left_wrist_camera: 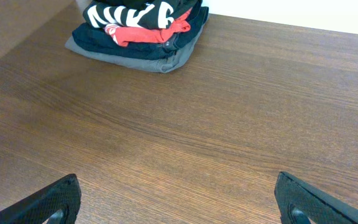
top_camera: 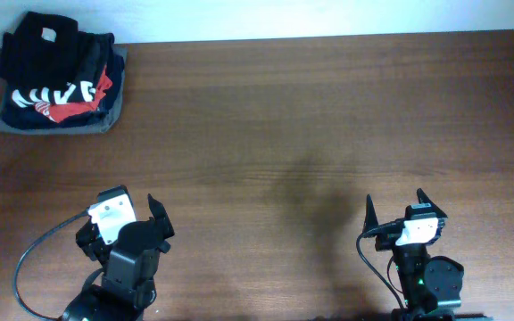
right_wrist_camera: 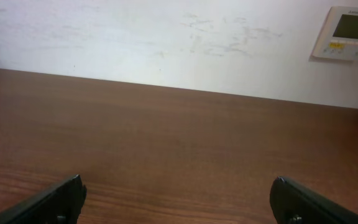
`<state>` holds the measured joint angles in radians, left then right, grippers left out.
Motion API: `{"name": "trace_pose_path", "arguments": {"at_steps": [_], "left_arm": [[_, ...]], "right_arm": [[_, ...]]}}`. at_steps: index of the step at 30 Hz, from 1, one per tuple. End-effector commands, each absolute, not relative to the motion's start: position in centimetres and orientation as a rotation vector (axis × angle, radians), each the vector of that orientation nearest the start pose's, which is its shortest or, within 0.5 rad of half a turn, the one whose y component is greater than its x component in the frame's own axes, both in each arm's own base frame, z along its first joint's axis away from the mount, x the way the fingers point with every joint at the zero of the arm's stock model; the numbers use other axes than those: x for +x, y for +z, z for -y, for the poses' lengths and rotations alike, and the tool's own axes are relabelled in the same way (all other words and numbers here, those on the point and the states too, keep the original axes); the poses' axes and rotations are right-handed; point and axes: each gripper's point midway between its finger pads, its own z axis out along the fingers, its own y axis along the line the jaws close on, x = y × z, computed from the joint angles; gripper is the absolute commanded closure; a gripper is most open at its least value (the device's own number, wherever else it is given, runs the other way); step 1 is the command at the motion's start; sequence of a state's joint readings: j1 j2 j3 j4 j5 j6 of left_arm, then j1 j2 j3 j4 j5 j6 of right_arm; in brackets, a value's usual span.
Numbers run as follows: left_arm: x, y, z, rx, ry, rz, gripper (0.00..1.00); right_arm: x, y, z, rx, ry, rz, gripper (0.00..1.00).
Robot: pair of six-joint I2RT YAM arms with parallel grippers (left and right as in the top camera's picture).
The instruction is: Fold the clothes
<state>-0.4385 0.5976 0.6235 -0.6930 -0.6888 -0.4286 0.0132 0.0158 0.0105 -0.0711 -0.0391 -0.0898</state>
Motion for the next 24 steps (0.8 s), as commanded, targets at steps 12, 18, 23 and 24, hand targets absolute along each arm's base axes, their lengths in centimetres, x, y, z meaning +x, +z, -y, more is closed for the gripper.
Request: {"name": "trace_pose_path", "arguments": {"at_steps": [12, 18, 23, 24], "left_arm": [[23.4, 17.3, 1.3, -0.186, 0.150, -2.141, 0.01], [26.3, 16.3, 4.3, 0.163, 0.081, -2.008, 0.01], [27.2, 16.2, 4.4, 0.266, 0.076, -1.901, 0.01], [27.1, 16.1, 4.2, 0.258, 0.073, -1.895, 0.01]], "right_arm": [[24.6, 15.6, -0.7, -0.111, -0.042, -1.644, 0.01], [24.6, 15.6, -0.7, -0.111, -0.042, -1.644, 0.01], [24.6, 15.6, -0.7, -0.111, -0.042, -1.644, 0.01], [24.6, 15.6, -0.7, -0.111, -0.042, -1.644, 0.01]]}}
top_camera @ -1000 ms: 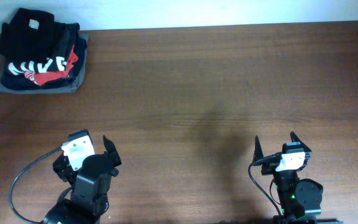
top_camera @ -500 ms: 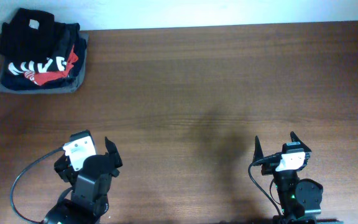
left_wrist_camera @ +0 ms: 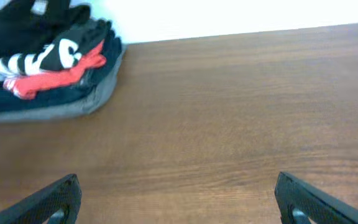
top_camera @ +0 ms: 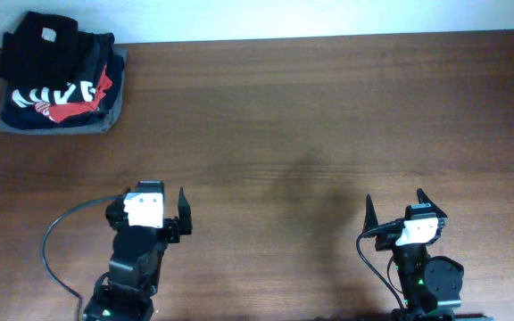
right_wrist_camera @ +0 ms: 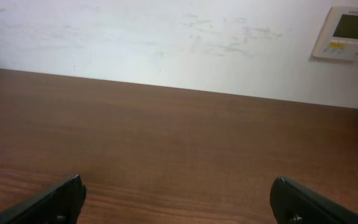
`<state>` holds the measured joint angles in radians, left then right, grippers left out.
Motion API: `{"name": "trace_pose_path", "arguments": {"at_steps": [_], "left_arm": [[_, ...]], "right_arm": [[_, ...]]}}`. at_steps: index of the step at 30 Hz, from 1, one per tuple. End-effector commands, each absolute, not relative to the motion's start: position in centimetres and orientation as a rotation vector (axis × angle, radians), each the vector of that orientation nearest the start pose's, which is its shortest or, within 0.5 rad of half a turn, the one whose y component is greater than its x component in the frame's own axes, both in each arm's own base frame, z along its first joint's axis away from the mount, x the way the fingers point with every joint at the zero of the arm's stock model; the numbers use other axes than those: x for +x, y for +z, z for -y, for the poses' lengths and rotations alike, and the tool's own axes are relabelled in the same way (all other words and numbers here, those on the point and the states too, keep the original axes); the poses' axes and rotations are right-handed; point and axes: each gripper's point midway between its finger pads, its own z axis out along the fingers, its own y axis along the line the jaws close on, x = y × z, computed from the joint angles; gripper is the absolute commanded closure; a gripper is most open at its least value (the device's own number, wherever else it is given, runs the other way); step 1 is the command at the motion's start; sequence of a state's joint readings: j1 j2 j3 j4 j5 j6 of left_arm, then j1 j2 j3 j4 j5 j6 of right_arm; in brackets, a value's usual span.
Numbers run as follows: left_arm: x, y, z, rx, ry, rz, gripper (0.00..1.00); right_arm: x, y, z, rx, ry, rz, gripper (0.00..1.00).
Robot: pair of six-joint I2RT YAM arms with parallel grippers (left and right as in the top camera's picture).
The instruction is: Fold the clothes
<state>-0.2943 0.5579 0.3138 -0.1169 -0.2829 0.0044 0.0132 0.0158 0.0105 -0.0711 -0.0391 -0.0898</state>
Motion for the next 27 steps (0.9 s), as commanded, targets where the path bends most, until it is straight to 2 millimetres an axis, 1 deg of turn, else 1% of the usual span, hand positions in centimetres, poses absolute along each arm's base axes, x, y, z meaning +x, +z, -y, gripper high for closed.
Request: {"name": "trace_pose_path", "arguments": {"at_steps": [1, 6, 14, 17, 19, 22, 27], "left_arm": [[27.0, 15.9, 4.1, 0.254, 0.065, -1.889, 0.01], [26.2, 15.4, 3.4, 0.236, 0.036, -1.850, 0.01], [25.3, 15.0, 1.1, 0.146, 0.087, -1.774, 0.01], [25.0, 15.1, 0.7, 0.131, 0.091, -1.740, 0.01], [25.0, 14.8, 0.6, 0.132, 0.086, -1.727, 0.01], [24.8, 14.1, 1.5, 0.226, 0.077, -1.710, 0.01], [24.8, 14.3, 1.6, 0.234, 0.073, -1.696, 0.01]], "right_arm": [[24.6, 15.6, -0.7, -0.111, -0.042, -1.644, 0.01], [24.6, 15.6, -0.7, -0.111, -0.042, -1.644, 0.01], [24.6, 15.6, -0.7, -0.111, -0.042, -1.644, 0.01], [24.6, 15.6, -0.7, -0.111, -0.042, -1.644, 0.01], [24.6, 15.6, -0.7, -0.111, -0.042, -1.644, 0.01], [24.6, 15.6, -0.7, -0.111, -0.042, -1.644, 0.01], [24.6, 15.6, -0.7, -0.111, -0.042, -1.644, 0.01]]}}
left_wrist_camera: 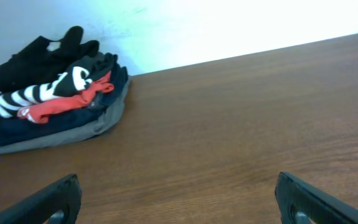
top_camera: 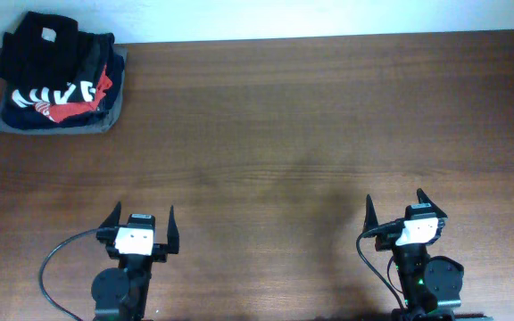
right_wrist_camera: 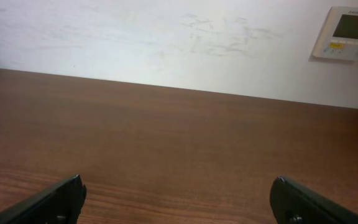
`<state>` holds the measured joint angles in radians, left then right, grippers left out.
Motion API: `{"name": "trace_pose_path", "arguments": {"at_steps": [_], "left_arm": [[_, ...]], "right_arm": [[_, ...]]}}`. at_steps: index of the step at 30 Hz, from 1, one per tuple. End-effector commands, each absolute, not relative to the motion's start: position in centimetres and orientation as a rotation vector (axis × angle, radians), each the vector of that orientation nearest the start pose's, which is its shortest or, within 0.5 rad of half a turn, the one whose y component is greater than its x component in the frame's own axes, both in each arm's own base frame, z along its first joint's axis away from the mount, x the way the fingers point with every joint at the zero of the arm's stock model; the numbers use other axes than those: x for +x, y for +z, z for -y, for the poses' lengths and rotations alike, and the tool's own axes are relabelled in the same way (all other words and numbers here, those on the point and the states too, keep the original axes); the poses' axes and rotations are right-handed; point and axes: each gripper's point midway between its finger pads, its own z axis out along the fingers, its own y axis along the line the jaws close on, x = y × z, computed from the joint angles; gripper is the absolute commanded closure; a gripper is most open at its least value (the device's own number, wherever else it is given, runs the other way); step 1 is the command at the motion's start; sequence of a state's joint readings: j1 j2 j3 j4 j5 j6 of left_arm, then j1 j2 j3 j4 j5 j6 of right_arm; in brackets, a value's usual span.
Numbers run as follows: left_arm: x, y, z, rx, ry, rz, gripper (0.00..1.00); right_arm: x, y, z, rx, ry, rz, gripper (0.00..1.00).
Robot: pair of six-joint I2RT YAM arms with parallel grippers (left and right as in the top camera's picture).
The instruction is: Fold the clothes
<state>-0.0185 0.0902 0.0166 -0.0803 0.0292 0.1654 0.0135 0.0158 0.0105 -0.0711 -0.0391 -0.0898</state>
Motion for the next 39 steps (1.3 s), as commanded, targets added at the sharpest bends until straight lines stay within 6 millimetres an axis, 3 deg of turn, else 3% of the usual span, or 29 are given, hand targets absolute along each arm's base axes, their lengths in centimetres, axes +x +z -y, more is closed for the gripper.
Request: {"name": "trace_pose_path", "arguments": {"at_steps": [1, 4, 7, 10, 12, 17, 22, 26, 35, 39], "left_arm": [[24.8, 14.3, 1.6, 0.233, 0.073, -1.694, 0.01], [24.7, 15.4, 1.7, 0.236, 0.071, -1.648, 0.01], [24.6, 18.4, 1.7, 0.233, 0.077, -1.520, 0.01], [24.4, 20.3, 1.6, 0.225, 0.088, -1.445, 0.01], [24.4, 20.6, 1.6, 0.225, 0.090, -1.430, 0.01], [24.6, 18.9, 1.5, 0.219, 0.080, -1.500, 0.01], [24.6, 16.9, -0.7, -0.065, -0.011, -1.595, 0.01], [24.6, 15.7, -0.9, -0.098, -0.026, -1.643, 0.01], [24.6, 15.7, -0.8, -0.081, -0.013, -1.644, 0.01], [24.6, 16.8, -0.8, -0.080, -0.014, -1.600, 0.01]], "right_arm": [[24.6, 15.6, -0.7, -0.111, -0.042, -1.644, 0.01], [24.6, 15.6, -0.7, -0.111, -0.042, -1.644, 0.01], [24.6, 15.6, -0.7, -0.111, -0.042, -1.644, 0.01], [24.6, 15.6, -0.7, -0.111, -0.042, -1.644, 0.01], [24.6, 15.6, -0.7, -0.111, -0.042, -1.644, 0.01], [24.6, 15.6, -0.7, -0.111, -0.042, -1.644, 0.01], [24.6, 15.6, -0.7, -0.111, -0.042, -1.644, 0.01], [24.6, 15.6, -0.7, -0.111, -0.042, -1.644, 0.01], [24.6, 15.6, -0.7, -0.111, -0.042, -1.644, 0.01], [24.6, 15.6, -0.7, -0.111, -0.042, -1.644, 0.01]]}}
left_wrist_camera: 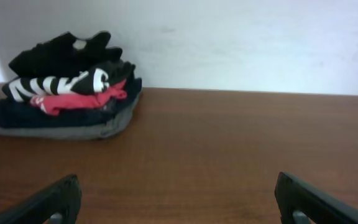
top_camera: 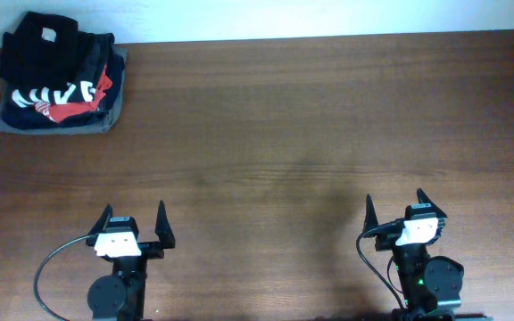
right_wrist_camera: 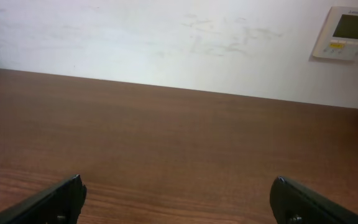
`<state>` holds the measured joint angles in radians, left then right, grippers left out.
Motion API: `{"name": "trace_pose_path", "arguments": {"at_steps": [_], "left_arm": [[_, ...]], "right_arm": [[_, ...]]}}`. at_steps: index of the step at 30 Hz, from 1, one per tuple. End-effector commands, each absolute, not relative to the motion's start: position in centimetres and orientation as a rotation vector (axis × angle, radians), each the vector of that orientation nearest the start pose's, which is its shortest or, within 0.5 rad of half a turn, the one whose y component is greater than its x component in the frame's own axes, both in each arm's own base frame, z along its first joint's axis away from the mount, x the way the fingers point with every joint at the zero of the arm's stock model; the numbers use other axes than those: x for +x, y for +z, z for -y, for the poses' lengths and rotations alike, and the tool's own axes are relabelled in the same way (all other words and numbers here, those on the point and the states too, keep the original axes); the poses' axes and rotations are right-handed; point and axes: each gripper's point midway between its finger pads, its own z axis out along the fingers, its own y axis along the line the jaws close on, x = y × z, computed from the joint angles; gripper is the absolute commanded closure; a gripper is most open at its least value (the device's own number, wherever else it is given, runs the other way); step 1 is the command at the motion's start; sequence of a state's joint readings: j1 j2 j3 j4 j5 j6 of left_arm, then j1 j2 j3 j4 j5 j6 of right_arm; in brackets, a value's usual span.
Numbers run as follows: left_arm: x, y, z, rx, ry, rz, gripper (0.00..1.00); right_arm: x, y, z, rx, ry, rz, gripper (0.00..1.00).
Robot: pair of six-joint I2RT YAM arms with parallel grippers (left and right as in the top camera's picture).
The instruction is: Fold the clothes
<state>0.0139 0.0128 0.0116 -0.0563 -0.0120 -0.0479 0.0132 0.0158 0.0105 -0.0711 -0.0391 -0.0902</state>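
A stack of folded clothes (top_camera: 59,86) lies at the table's far left corner, black on top, then a black-and-white striped piece, red, navy and grey. The left wrist view shows the same stack of clothes (left_wrist_camera: 67,87) against the white wall. My left gripper (top_camera: 134,217) stands open and empty near the front edge at left, far from the stack. My right gripper (top_camera: 394,203) stands open and empty near the front edge at right. Both wrist views show only the black fingertips (left_wrist_camera: 58,199) (right_wrist_camera: 61,199) wide apart over bare wood.
The brown wooden table (top_camera: 310,116) runs to a white wall at the back. A wall thermostat panel (right_wrist_camera: 348,32) hangs at the upper right in the right wrist view.
My left gripper has drawn back a little toward the front edge and to the left, and now looks level at the stack and wall. The right arm has not moved.
My left arm was turned toward the stack at the left, open and empty. Then it faced straight ahead, nearer the table's middle. It then stood further back near the front edge, and now rests lower still. The right arm stayed still and open throughout.
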Motion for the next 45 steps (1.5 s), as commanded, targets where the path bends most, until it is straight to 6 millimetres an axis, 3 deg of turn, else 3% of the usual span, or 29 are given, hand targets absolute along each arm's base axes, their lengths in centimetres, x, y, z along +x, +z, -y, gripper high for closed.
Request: {"name": "trace_pose_path", "arguments": {"at_steps": [1, 9, 20, 27, 38, 45], "left_arm": [[24.6, 16.9, -0.8, -0.080, -0.014, -1.597, 0.01], [24.6, 15.9, -0.9, -0.073, -0.004, -1.638, 0.01], [24.6, 18.7, -0.8, -0.068, -0.006, -1.524, 0.01], [24.6, 18.7, 1.5, 0.228, 0.088, -1.508, 0.01], [24.5, 16.1, 1.5, 0.228, 0.070, -1.614, 0.01], [24.6, 16.1, 0.5, 0.062, -0.001, -1.630, 0.01]], "right_arm": [[24.6, 15.6, -0.7, -0.111, -0.042, -1.644, 0.01], [24.6, 15.6, -0.7, -0.111, -0.042, -1.644, 0.01], [24.6, 15.6, -0.7, -0.111, -0.042, -1.644, 0.01], [24.6, 15.6, -0.7, -0.111, -0.042, -1.644, 0.01], [24.6, 15.6, -0.7, -0.111, -0.042, -1.644, 0.01], [24.6, 15.6, -0.7, -0.111, -0.042, -1.644, 0.01]]}}
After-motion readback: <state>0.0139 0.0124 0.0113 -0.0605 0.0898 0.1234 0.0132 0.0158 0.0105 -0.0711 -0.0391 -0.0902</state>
